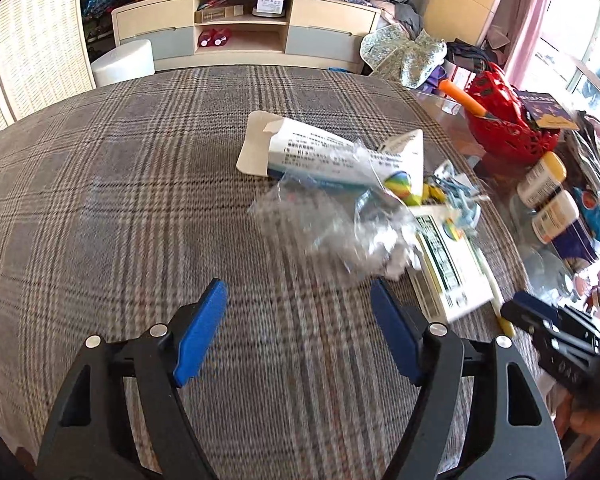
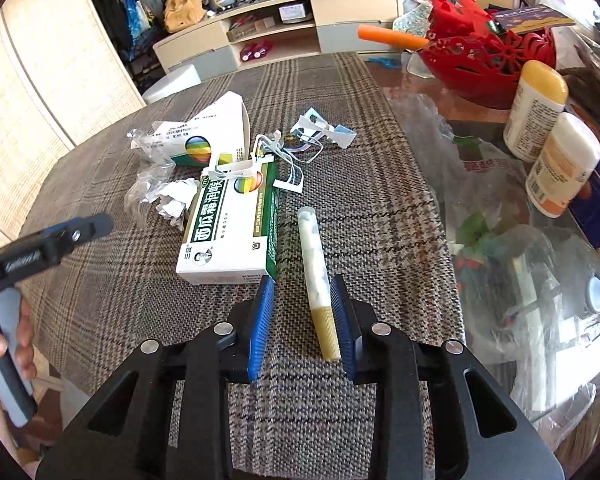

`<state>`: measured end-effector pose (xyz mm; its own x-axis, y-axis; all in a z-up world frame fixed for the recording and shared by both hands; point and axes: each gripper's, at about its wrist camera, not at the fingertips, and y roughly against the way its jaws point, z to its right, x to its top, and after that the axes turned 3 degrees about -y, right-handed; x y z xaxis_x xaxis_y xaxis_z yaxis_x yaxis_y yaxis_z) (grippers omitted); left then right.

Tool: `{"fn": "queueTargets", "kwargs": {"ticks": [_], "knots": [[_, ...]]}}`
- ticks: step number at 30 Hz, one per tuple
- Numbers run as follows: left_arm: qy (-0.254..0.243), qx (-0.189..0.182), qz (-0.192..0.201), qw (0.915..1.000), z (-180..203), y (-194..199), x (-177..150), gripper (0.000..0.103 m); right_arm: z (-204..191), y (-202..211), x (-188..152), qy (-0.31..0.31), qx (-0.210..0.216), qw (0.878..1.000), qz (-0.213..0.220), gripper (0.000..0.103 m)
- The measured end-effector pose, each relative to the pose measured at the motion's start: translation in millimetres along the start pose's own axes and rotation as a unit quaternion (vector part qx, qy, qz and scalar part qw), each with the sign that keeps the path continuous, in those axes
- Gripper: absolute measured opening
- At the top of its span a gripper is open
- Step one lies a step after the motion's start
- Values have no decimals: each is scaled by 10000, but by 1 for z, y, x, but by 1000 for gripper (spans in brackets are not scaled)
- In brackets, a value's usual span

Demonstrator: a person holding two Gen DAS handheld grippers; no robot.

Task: Collect trash
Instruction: 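Reach the left gripper to the clear plastic bag while the right gripper grasps the white tube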

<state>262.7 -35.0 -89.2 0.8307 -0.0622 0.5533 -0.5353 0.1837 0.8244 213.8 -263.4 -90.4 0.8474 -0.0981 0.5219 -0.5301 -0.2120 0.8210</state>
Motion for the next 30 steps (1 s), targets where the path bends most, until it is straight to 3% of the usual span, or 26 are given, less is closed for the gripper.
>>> {"fn": "queueTargets", "kwargs": {"ticks": [6,11,16,23,27,30], "knots": [[-43,16,38,10000,11,-19,30,73,-2,-12,5,115,34,9999,-57,31],[-230,264,9,9994,22,-33,47,74,0,-24,5,258,-133,9995,-84,30],[-205,266,-195,9992,18,-47,45,70,-1,-29,8,404,-304,9987,21,21],[-140,232,-190,9995,3,-42,39,71,0,-29,8,451,-408,9981,77,14],[-178,192,-186,9995,-1,-38,36,61,-10,-29,5,695,-688,9951,135,14],[-217,135,-174,9995,-3,-32,35,51,-10,-29,5,633,-636,9959,106,14]]}}
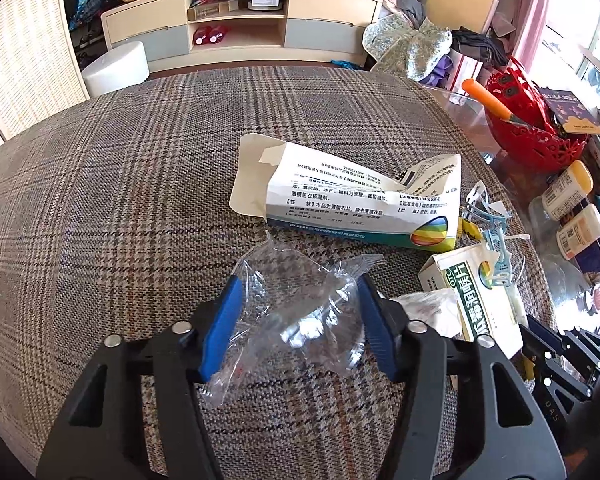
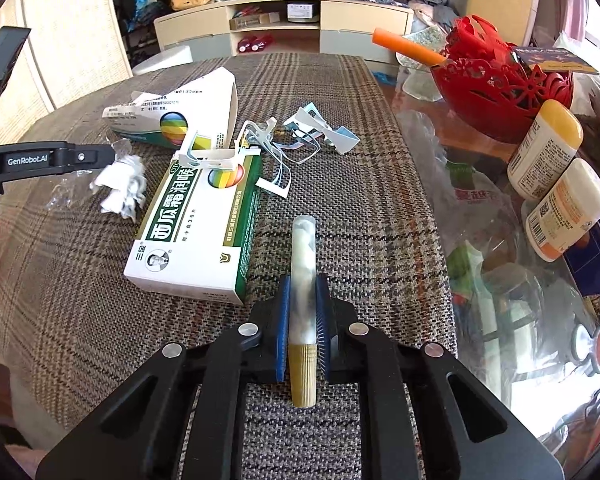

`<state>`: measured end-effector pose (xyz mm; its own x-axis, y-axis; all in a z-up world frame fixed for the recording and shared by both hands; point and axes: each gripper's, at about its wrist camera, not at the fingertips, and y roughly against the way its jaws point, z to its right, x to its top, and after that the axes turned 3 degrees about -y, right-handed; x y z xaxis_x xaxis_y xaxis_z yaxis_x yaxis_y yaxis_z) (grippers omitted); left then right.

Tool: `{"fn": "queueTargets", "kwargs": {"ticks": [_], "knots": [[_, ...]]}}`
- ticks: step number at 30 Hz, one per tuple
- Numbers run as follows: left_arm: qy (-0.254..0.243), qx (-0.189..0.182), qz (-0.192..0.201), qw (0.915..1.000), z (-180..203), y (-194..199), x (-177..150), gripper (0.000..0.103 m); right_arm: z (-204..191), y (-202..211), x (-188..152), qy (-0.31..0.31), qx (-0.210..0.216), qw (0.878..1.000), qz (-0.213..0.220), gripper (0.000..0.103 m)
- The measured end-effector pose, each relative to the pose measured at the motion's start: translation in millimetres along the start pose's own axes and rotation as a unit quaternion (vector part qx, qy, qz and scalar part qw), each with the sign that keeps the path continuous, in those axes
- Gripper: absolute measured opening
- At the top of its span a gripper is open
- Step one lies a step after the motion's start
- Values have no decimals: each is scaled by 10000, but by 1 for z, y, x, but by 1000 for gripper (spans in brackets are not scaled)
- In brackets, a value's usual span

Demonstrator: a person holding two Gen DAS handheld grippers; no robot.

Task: Collect trash
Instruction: 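Reach the left gripper to the clear plastic bag while the right gripper grasps the white tube, then grasp the clear plastic bag with the left gripper while the right gripper carries the tube to the bin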

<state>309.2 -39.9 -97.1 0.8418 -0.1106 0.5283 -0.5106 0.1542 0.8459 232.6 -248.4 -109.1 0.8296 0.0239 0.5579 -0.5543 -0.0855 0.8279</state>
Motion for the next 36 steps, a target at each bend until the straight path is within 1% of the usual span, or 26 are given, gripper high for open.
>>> {"fn": "queueTargets", "kwargs": {"ticks": [1,2,6,10,13,17,20,23,26,29,32,36], "knots": [[-47,22,4,10000,0,1,-1,47,1,1,0,-21,29,10000,-25,14],[-88,42,-11,10000,0,2,-1,29,1,1,-1,-25,34,10000,-42,14],[-141,67,-34,9999,-3,1,-9,27,-1,5,-5,-9,-1,10000,-45,13],[-230,63,13,9997,-3,8,-17,16,2,10,-10,-112,-2,9999,-95,13],[-287,25,22,9996,-1,20,-27,15,4,21,-18,-122,-53,9998,-129,13],[-349,-87,34,9993,9,43,-51,14,3,39,-34,-160,0,9997,-189,13],[-393,-170,78,9991,19,68,-71,14,-4,61,-48,-195,146,9996,-112,13],[-489,-228,163,9984,30,97,-95,14,-14,86,-65,-252,421,9988,-11,13],[-516,-335,235,9978,38,124,-124,14,-22,105,-85,-298,631,9975,46,13],[-516,-431,244,9974,45,143,-162,14,-32,113,-108,-367,813,9960,-28,14],[-488,-482,195,9975,48,149,-195,14,-41,116,-136,-378,925,9949,-135,14],[-300,-669,-17,9973,48,143,-243,14,-48,118,-166,-434,1036,9934,-253,14]]}}
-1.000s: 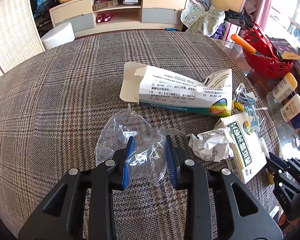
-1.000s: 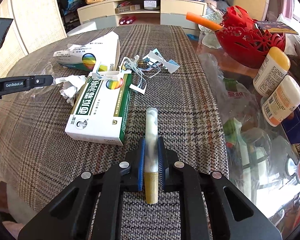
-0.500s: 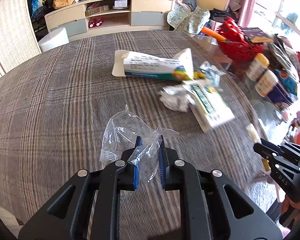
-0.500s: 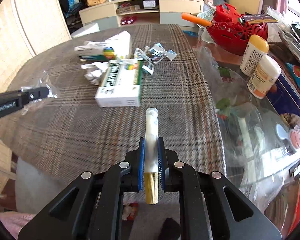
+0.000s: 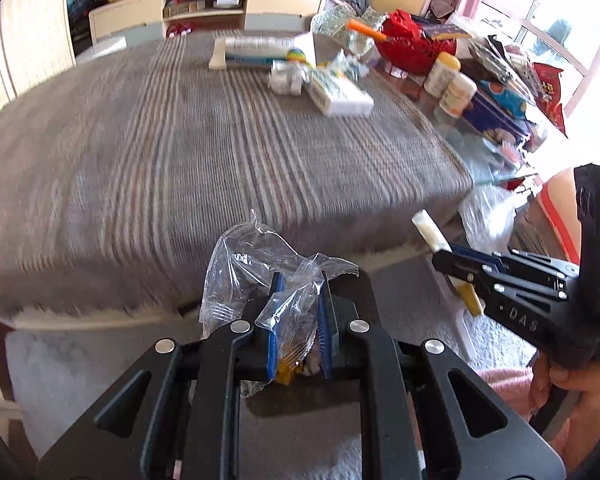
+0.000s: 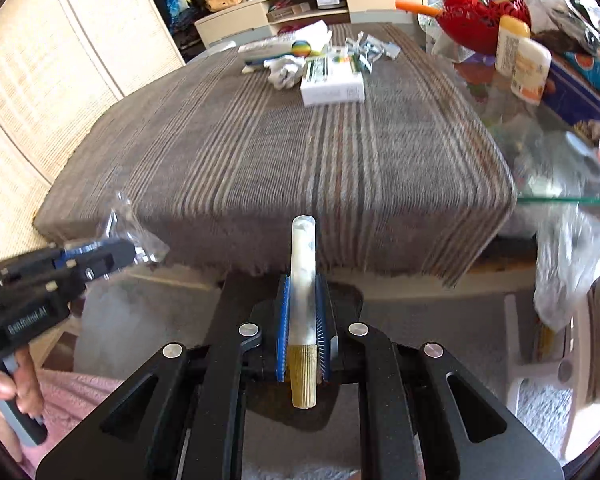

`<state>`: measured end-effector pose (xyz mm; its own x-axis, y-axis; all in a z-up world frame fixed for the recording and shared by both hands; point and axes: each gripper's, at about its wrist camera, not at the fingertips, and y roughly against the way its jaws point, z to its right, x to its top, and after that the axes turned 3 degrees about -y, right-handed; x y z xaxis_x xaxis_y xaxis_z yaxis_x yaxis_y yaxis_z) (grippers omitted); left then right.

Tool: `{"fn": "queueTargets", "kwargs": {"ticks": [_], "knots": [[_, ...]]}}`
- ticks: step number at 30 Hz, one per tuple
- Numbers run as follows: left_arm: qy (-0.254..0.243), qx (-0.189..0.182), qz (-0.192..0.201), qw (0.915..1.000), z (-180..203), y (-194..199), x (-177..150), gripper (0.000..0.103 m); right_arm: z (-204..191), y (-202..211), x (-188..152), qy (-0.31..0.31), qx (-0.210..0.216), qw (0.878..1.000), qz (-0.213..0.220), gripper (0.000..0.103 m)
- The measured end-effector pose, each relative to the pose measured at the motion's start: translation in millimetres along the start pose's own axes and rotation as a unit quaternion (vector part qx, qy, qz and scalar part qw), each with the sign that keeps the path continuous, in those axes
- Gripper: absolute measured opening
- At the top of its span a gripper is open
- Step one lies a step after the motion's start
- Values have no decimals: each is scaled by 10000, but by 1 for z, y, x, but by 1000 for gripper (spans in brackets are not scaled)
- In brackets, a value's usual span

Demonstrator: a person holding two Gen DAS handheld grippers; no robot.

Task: Collect trash
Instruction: 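Grasp the clear plastic bag with the left gripper while the right gripper carries the tube to the bin, then open both grippers over the bin to drop the bag and tube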

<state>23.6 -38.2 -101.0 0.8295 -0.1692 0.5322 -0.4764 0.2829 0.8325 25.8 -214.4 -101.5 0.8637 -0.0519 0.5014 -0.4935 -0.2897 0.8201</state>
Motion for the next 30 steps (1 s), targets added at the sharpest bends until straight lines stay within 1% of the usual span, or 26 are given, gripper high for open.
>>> {"fn": "queueTargets", "kwargs": {"ticks": [3,7,11,15,19,22,27,30], "knots": [[85,-76,-166,9998,4,-9,-29,14,-1,-1,-20,16,41,10000,-82,14],[101,-99,-334,9993,9,-24,-57,14,0,-9,-39,-3,-24,9998,-196,14],[266,-178,-452,9985,8,-43,-71,14,6,-26,-55,-167,-60,9991,-381,14],[371,-316,-544,9973,6,-70,-85,15,12,-45,-61,-310,-57,9980,-548,14],[526,-408,-730,9951,4,-92,-94,15,17,-66,-63,-467,31,9965,-690,14],[453,-394,-812,9949,7,-103,-97,15,16,-75,-63,-432,41,9963,-741,14],[457,-406,-950,9936,7,-115,-96,16,15,-86,-63,-445,-40,9953,-859,14],[465,-406,-1040,9927,7,-120,-94,19,16,-94,-64,-485,-114,9942,-954,14]]}}
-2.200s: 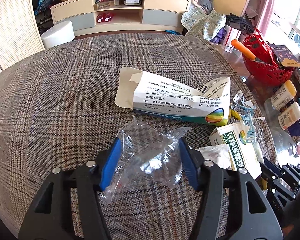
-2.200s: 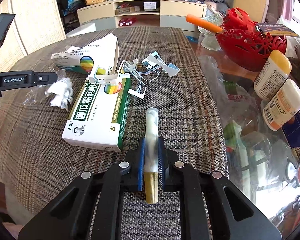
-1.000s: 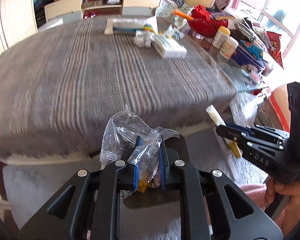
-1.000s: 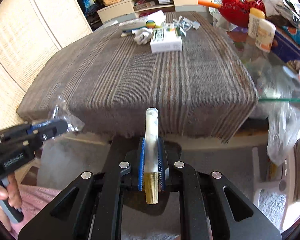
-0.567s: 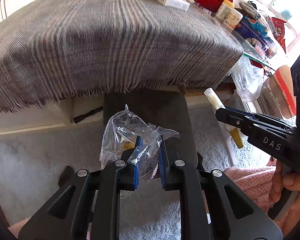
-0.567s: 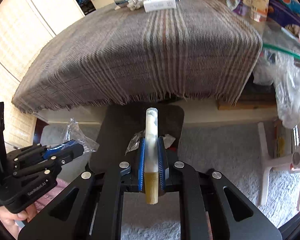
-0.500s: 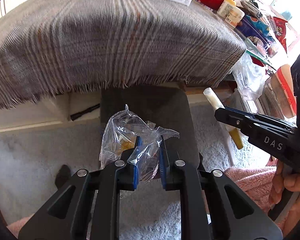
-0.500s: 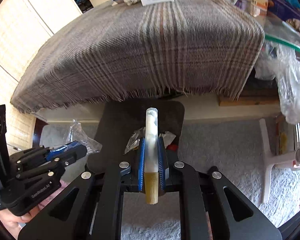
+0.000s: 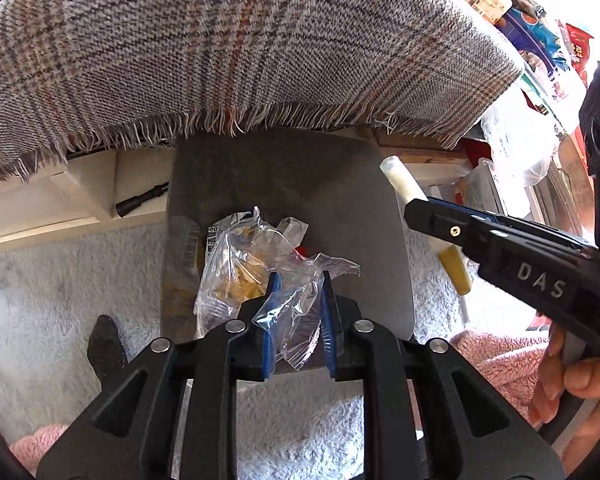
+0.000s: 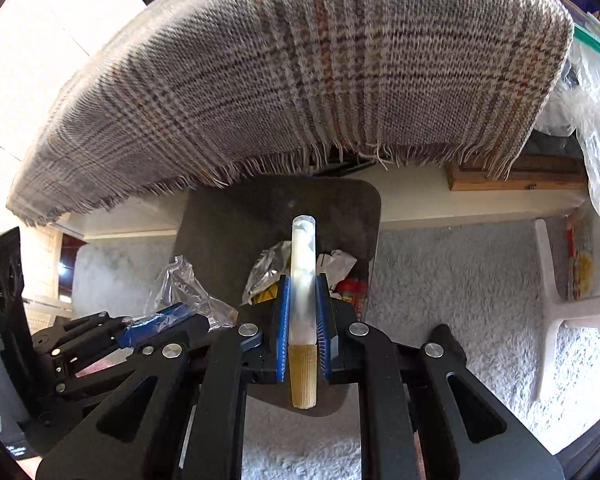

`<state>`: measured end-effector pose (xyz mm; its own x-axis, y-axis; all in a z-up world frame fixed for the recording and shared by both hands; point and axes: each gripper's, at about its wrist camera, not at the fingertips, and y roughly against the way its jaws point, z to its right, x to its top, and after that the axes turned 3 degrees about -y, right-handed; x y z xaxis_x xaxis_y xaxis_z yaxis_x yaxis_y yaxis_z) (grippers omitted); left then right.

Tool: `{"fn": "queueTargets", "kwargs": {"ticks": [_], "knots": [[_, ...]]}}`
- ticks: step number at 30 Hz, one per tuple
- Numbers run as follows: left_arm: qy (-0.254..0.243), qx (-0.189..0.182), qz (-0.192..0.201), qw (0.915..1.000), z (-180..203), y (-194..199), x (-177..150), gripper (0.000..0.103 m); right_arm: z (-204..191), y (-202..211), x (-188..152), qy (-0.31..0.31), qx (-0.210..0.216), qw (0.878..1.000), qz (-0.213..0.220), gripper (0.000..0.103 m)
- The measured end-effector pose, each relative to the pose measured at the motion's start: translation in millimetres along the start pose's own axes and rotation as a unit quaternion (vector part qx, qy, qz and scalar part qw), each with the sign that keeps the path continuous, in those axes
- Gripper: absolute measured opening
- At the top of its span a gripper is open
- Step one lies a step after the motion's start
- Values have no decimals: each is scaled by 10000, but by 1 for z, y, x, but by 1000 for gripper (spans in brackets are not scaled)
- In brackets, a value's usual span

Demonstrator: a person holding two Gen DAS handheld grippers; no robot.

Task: Collect trash
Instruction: 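Open both grippers over the bin to drop the bag and tube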

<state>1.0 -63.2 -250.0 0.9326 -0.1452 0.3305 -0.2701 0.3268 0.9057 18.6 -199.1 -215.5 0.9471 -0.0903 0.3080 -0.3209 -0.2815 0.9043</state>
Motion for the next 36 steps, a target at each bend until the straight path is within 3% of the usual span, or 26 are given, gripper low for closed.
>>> {"fn": "queueTargets", "kwargs": {"ticks": [7,13,14,16,18,21,23,25,31,36], "knots": [[-16,14,-30,10000,5,-4,2,26,-5,-5,3,-51,25,10000,-29,16],[-69,109,6,9999,4,0,2,43,0,4,8,-175,-29,9998,80,17],[-79,129,16,9999,4,1,1,50,3,6,8,-211,-54,9997,97,24],[-103,135,21,9999,3,4,0,57,5,9,8,-288,-82,9994,169,60],[-128,127,37,9998,3,6,-1,64,3,12,9,-259,-130,9992,271,64],[-158,185,111,9996,2,12,-2,78,-1,16,10,-114,-229,9991,340,81],[-138,220,132,9996,1,15,-2,88,-1,18,12,-80,-245,9991,347,85],[-87,208,151,9996,-1,20,-2,89,-2,20,13,-67,-240,9990,358,94],[268,150,155,9994,-10,52,0,95,-2,43,18,-138,-203,9983,535,97],[131,307,446,9984,-8,90,13,95,-3,80,35,-99,-229,9958,880,97]]}}
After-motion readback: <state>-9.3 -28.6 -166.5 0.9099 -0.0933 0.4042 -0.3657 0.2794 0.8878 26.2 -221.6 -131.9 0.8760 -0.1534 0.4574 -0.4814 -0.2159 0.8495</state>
